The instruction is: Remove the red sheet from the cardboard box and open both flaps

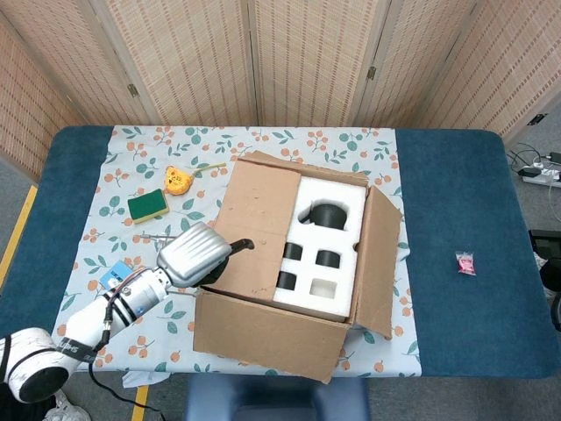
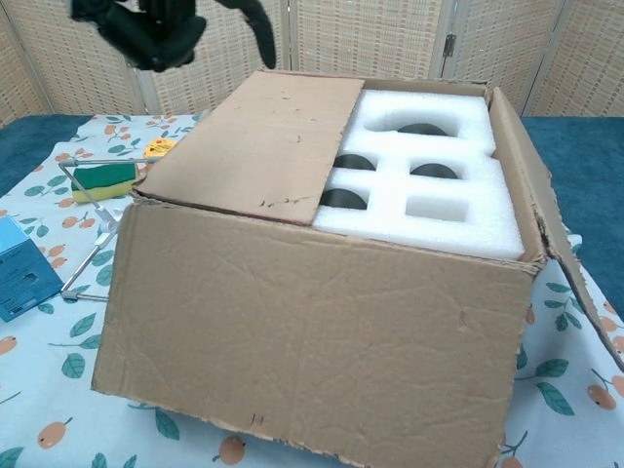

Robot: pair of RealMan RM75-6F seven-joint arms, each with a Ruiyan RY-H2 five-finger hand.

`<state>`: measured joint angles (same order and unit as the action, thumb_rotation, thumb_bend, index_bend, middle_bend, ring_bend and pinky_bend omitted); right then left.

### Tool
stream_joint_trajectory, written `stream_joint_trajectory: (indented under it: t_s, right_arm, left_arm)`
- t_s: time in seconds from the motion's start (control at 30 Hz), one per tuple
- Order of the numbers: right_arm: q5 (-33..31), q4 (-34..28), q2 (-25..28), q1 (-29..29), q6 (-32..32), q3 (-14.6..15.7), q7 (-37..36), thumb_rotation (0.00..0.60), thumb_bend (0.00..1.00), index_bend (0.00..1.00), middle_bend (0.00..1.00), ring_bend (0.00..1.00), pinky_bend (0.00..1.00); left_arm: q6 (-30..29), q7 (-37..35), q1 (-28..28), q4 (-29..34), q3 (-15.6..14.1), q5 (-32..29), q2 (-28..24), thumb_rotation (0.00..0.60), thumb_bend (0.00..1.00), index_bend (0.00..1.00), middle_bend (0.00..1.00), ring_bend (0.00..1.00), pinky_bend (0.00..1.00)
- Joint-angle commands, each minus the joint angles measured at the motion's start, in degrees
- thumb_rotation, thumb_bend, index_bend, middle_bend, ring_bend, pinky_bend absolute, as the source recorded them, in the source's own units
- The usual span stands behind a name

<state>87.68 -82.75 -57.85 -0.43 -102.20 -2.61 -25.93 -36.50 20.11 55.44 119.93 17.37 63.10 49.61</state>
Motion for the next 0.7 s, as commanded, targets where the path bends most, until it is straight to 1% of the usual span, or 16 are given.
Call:
stream_joint_trajectory:
  t_s: [0.03,0.13,0.2,0.3,0.43,0.57,0.7]
  right_arm:
    - [-1.5,0.9,0.1,-0.4,0.6,-1.1,-0.1,0.255,0.67,0.27,0.0,0.0,0.0]
    - [-1.8,1.2,0.0,-0.9,0.0,-1.9,-1.6,0.254,0.67,0.27,0.0,0.0,0.0]
    - [-1.5,1.6,0.4,-1.5,-0.5,-2.1,-4.1,0.253,0.67,0.27,0.0,0.0,0.0]
    - [-1.1,2.6,0.6,-2.1,-1.0,-2.2,-7.0,0.254,0.67,0.27,0.0,0.0,0.0]
    - [-1.2,3.6,0.9,-2.3,0.0,-2.4,-9.7,0.254,0.67,0.27,0.0,0.0,0.0]
    - [-1.6,4.9,1.0,-2.4,1.1,-2.7,-12.4,0.254,0.67,0.27,0.0,0.0,0.0]
    - [-1.5,5.8,1.1,-2.7,1.4,-2.8,-14.1,0.255,0.67,0.27,0.0,0.0,0.0]
  left_arm:
    - [0.6,-0.1,3.5,-2.6,1.0,-1.7,4.5,0.6,0.92,0.24,1.0,1.0,1.0]
    - [0.7,-2.7,4.7,-5.7,1.5,2.0,7.9,0.6,0.92,0.27,1.0,1.0,1.0]
    - [0.6,-2.8,5.7,-8.9,0.9,5.2,10.4,0.6,0.92,0.28,1.0,1.0,1.0]
    - [0.5,-2.4,7.5,-13.6,0.0,8.4,14.1,0.6,0.91,0.31,1.0,1.0,1.0]
    - [2.5,-4.6,10.0,-18.1,-0.1,8.9,17.1,0.6,0.91,0.36,1.0,1.0,1.0]
    - [4.7,-5.3,12.6,-21.8,-0.7,8.3,19.3,0.6,0.91,0.37,1.0,1.0,1.0]
    - [5.0,-5.1,13.9,-24.3,-1.6,8.2,20.9,0.6,0.91,0.38,1.0,1.0,1.0]
